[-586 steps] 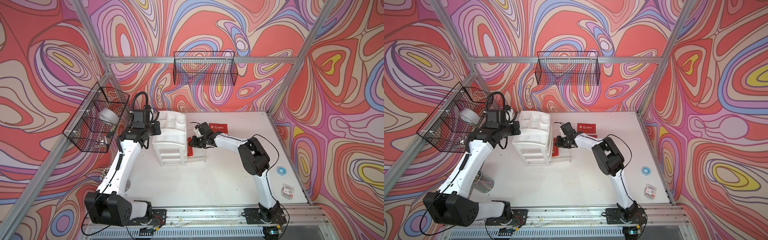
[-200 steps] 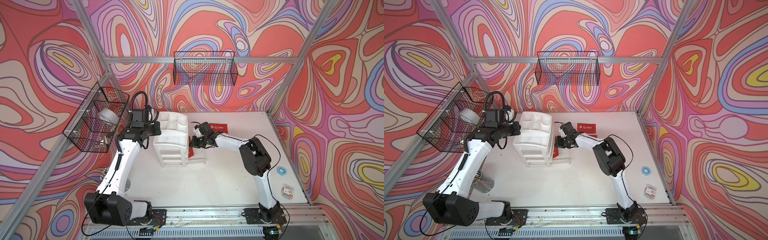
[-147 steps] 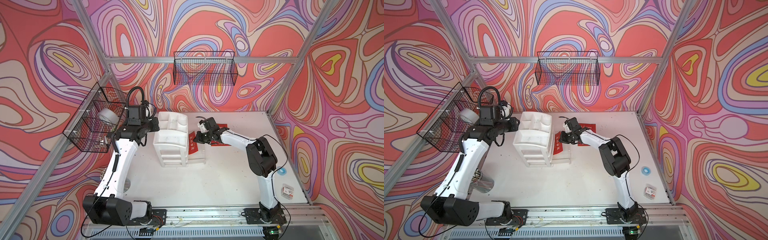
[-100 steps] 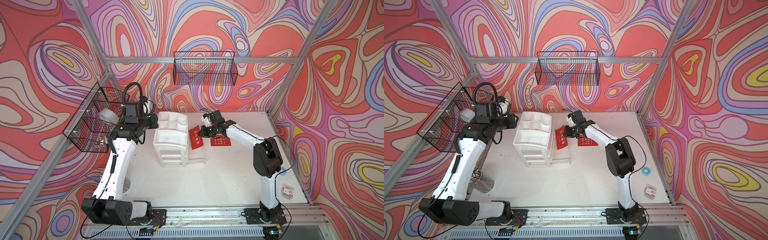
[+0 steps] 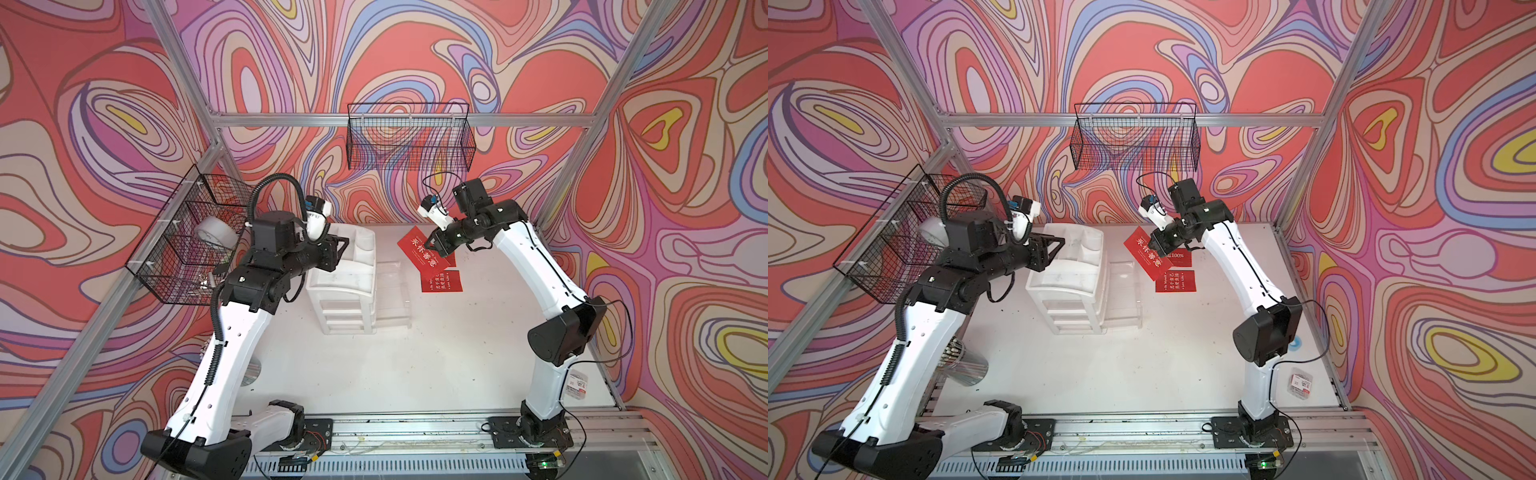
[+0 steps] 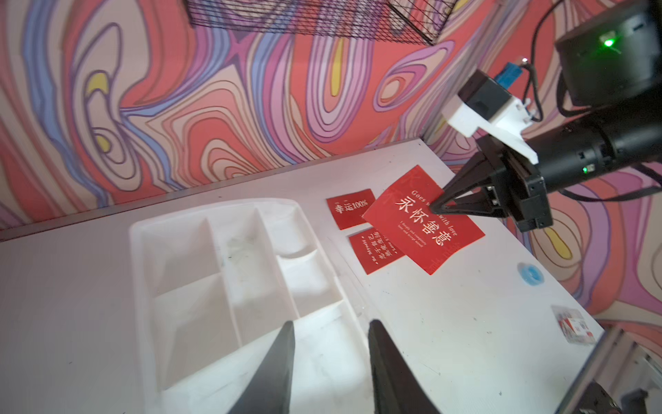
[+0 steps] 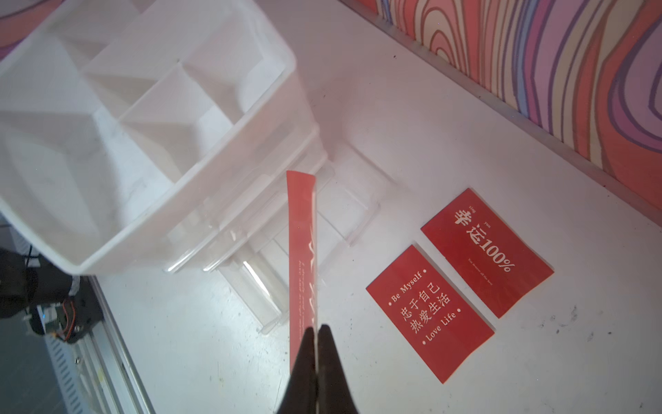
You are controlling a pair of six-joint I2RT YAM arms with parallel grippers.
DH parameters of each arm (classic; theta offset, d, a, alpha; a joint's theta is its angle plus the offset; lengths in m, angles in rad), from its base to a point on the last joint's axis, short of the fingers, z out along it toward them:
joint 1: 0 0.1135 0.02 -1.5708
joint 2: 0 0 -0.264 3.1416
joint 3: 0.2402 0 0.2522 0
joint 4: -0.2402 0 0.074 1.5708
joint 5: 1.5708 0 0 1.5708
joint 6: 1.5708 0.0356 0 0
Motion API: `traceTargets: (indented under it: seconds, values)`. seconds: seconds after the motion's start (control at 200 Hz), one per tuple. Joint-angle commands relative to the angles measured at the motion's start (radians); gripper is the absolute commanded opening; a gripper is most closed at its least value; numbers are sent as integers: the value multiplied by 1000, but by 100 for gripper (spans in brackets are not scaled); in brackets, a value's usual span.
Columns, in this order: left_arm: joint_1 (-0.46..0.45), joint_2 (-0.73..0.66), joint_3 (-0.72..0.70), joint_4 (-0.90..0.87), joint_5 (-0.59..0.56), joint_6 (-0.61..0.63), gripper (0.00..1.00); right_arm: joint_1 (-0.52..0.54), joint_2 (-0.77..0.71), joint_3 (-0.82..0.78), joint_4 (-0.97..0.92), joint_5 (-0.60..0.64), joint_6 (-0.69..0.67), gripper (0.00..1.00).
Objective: Take the postcards out of the drawer
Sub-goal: Place the postcard at the center of the board.
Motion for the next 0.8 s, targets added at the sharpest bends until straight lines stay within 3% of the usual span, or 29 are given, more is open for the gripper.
traceTargets:
  seconds: [0.0,0.25,0.436,0.796]
  values:
    - [-76,34,-14,27,66,85,37,3,-30,18,-133,-55,-153,0]
    - [-171,114,4,43,176,159,37,37,-85,-52,-168,-193,-226,0]
    - [-218,170,47,8,170,199,37,46,-126,-83,-154,-275,-258,0]
    - [-228,213,73,-14,166,208,36,51,-185,-96,-148,-360,-305,0]
